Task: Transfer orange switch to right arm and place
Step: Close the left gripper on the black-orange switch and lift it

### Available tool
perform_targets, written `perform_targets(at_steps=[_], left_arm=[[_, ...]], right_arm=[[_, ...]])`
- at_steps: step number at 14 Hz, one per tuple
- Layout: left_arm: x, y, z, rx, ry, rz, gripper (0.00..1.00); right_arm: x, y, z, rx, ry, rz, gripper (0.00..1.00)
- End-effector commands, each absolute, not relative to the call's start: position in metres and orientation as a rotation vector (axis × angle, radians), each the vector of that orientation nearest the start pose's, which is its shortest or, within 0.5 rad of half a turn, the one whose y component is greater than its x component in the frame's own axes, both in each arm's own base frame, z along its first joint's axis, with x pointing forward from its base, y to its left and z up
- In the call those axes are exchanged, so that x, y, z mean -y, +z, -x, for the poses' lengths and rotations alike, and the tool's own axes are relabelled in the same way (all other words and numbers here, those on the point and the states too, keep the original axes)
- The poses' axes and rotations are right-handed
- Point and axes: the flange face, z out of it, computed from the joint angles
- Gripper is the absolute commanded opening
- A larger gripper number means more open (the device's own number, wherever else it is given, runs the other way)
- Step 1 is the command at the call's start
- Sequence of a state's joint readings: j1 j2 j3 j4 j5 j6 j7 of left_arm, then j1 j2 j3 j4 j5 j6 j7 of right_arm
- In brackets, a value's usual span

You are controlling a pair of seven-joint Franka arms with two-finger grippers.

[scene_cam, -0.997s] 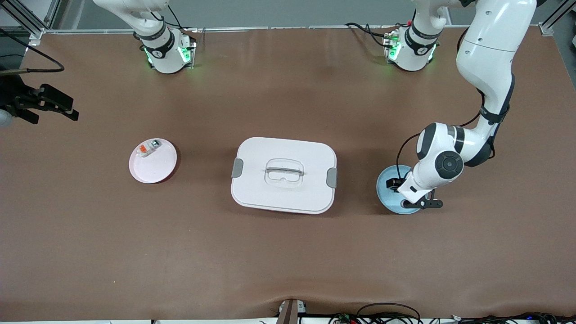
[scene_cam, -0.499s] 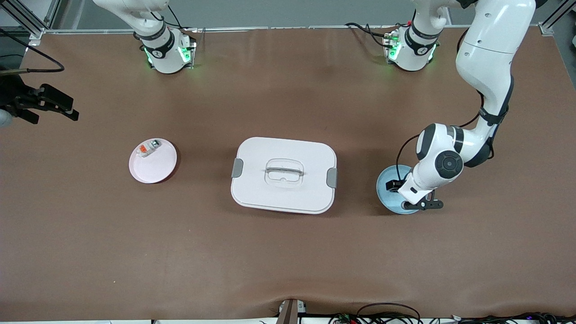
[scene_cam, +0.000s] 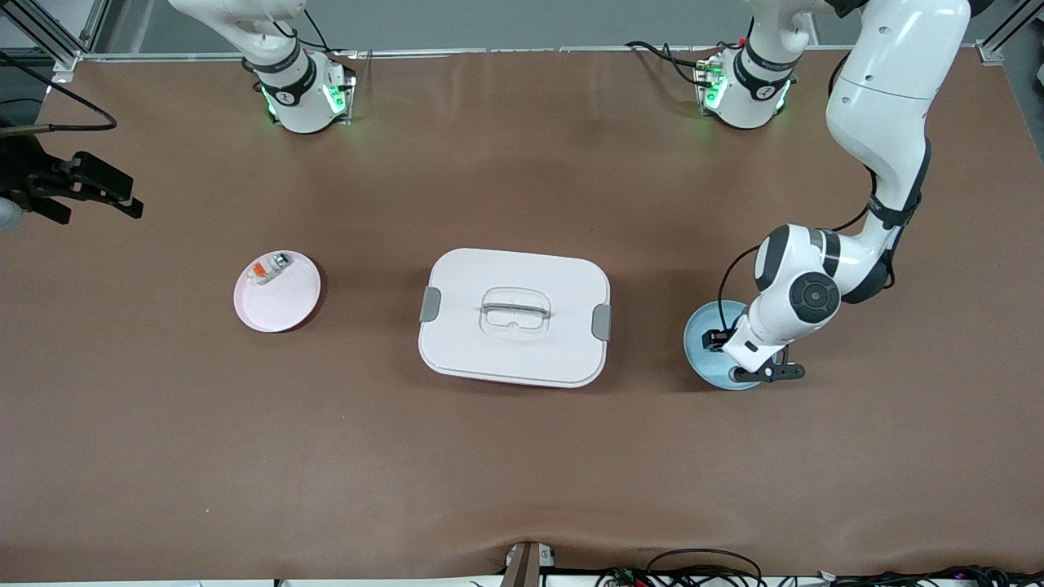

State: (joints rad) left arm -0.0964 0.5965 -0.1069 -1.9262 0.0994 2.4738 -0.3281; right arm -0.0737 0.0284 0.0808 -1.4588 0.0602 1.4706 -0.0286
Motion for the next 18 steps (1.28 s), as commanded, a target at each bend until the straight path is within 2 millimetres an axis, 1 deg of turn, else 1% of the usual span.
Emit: perform_targets(at_steps=[1, 3, 6, 7, 8, 9, 11, 13, 15, 16, 17, 18], left_arm=[[0.124, 0.184, -0.608, 0.2, 0.026, 3.12, 0.38], [0.125, 0.203, -0.612, 0.267, -0.004, 3.115, 0.38], [0.129, 0.225, -0.61, 0.389, 0.013, 3.098, 0.39], [0.134, 0.241, -0.609, 0.433, 0.007, 3.093, 0.39], [0.137, 0.252, -0.606, 0.487, 0.036, 3.077, 0.39], [0.142, 0.269, -0.602, 0.564, 0.053, 3.055, 0.39], [0.146, 0.297, -0.597, 0.699, 0.051, 3.017, 0.38], [0.154, 0.322, -0.59, 0.752, 0.08, 3.018, 0.36], [0.156, 0.362, -0.584, 0.855, 0.108, 3.058, 0.36], [0.155, 0.382, -0.58, 0.969, 0.156, 3.079, 0.36], [0.145, 0.403, -0.579, 1.142, 0.2, 3.091, 0.36], [0.143, 0.422, -0.577, 1.227, 0.215, 3.105, 0.36]], right_arm=[[-0.009, 0.657, -0.547, 0.072, 0.019, 3.071, 1.0], [-0.006, 0.658, -0.546, 0.064, 0.017, 3.073, 1.0], [-0.003, 0.657, -0.547, 0.06, 0.023, 3.074, 1.0], [-0.003, 0.657, -0.547, 0.06, 0.023, 3.074, 1.0], [-0.003, 0.657, -0.546, 0.06, 0.028, 3.074, 1.0], [-0.003, 0.657, -0.546, 0.059, 0.028, 3.076, 1.0], [-0.003, 0.656, -0.546, 0.059, 0.031, 3.079, 1.0], [-0.002, 0.656, -0.546, 0.064, 0.035, 3.11, 1.0], [-0.001, 0.658, -0.545, 0.056, 0.033, 3.122, 1.0], [0.0, 0.657, -0.545, 0.046, 0.042, 3.121, 1.0], [0.001, 0.657, -0.545, 0.037, 0.043, 3.122, 1.0], [0.004, 0.659, -0.545, 0.018, 0.038, 3.119, 1.0]])
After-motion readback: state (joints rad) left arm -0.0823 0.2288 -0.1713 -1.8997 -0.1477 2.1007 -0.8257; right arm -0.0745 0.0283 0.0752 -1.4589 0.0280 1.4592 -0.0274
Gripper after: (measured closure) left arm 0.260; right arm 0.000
